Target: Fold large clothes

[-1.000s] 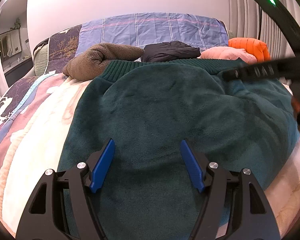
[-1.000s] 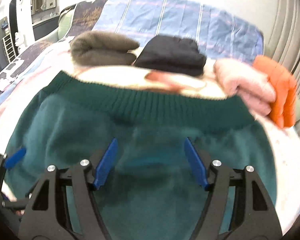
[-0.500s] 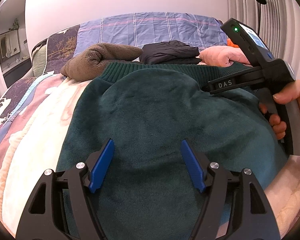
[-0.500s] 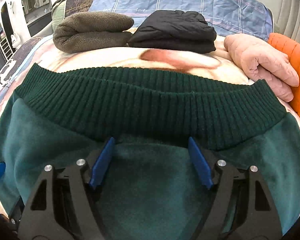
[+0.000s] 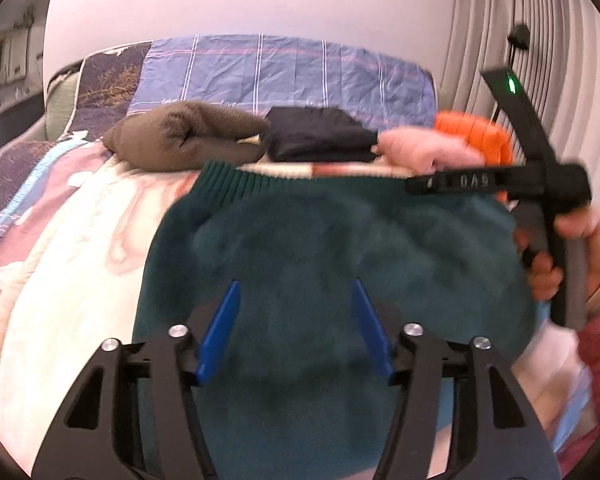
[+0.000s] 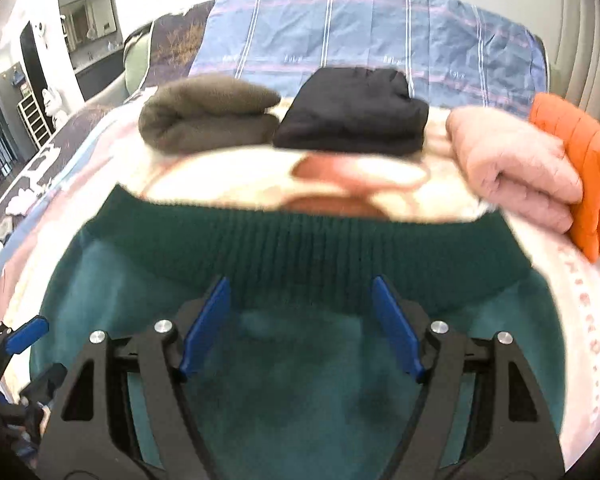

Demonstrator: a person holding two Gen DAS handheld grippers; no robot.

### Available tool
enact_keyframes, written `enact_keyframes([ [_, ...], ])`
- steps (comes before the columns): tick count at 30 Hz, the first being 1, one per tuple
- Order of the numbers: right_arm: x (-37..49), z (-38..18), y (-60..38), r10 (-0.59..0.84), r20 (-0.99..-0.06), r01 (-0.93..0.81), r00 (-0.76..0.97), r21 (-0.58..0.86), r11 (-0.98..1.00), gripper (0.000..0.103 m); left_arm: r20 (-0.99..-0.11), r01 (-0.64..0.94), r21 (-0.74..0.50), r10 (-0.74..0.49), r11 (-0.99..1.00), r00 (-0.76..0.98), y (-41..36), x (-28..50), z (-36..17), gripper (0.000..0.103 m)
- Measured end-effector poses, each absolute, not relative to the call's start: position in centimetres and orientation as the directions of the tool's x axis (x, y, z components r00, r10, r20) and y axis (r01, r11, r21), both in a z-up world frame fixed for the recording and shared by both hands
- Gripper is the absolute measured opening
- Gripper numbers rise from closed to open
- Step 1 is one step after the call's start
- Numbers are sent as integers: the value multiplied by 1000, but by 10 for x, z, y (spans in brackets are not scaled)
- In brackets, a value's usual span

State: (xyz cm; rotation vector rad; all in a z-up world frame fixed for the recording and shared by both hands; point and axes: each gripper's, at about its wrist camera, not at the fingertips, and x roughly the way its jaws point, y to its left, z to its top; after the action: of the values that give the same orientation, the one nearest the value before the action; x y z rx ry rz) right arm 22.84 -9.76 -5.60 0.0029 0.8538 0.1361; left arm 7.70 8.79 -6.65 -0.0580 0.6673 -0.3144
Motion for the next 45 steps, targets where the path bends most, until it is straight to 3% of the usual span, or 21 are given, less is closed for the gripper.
enact_keyframes([
  [3, 259, -71, -102, 132, -802, -97, 583, 92, 991, 75, -603, 277, -181, -329, 944, 727, 84, 104, -60, 56],
  [5, 284, -114, -103, 96, -866, -69, 491, 71, 995, 78, -682, 237, -167, -286, 957, 673, 81, 132, -77, 56],
  [6, 291, -130, -102, 86, -868, -71, 490, 58, 996, 79, -746, 197, -140, -235, 970, 623, 79, 149, -99, 61],
  [8, 294, -131, -98, 51, -868, -53, 493, 29, 998, 79, -731, 219, -117, -233, 969, 641, 78, 158, -122, 67],
  [13, 292, -133, -97, 50, -864, -58, 501, 24, 998, 80, -718, 211, -69, -195, 975, 668, 71, 152, -120, 67],
  [19, 254, -93, -108, 48, -805, -13, 591, 50, 999, 78, -705, 197, -167, -257, 966, 661, 94, 139, -106, 67],
  [24, 159, -56, -99, 218, -701, -193, 679, 115, 974, 80, -693, 159, -108, -188, 981, 696, 121, 109, -98, 68],
  [26, 143, -91, -94, 177, -777, -197, 604, 70, 978, 82, -686, 163, -148, -220, 975, 694, 136, 100, -104, 68],
  [28, 137, -119, -94, 178, -755, -192, 631, 71, 979, 84, -691, 176, -166, -241, 970, 681, 142, 95, -116, 69],
  [29, 134, -117, -88, 151, -741, -200, 655, 23, 980, 84, -691, 178, -149, -231, 973, 685, 139, 93, -119, 69],
  [33, 142, -99, -90, 147, -779, -154, 610, 65, 986, 83, -705, 156, -124, -197, 980, 681, 134, 91, -109, 69],
  [36, 121, -83, -79, 124, -742, -186, 659, 0, 983, 83, -679, 152, -159, -220, 975, 701, 149, 76, -100, 70],
  [39, 88, -79, -49, 148, -681, -303, 718, -114, 946, 84, -692, 52, -154, -145, 987, 707, 175, 66, -103, 72],
  [45, 17, -99, 46, 260, -577, -556, 775, -425, 714, 84, -679, -22, -313, -207, 950, 704, 218, 52, -106, 72],
])
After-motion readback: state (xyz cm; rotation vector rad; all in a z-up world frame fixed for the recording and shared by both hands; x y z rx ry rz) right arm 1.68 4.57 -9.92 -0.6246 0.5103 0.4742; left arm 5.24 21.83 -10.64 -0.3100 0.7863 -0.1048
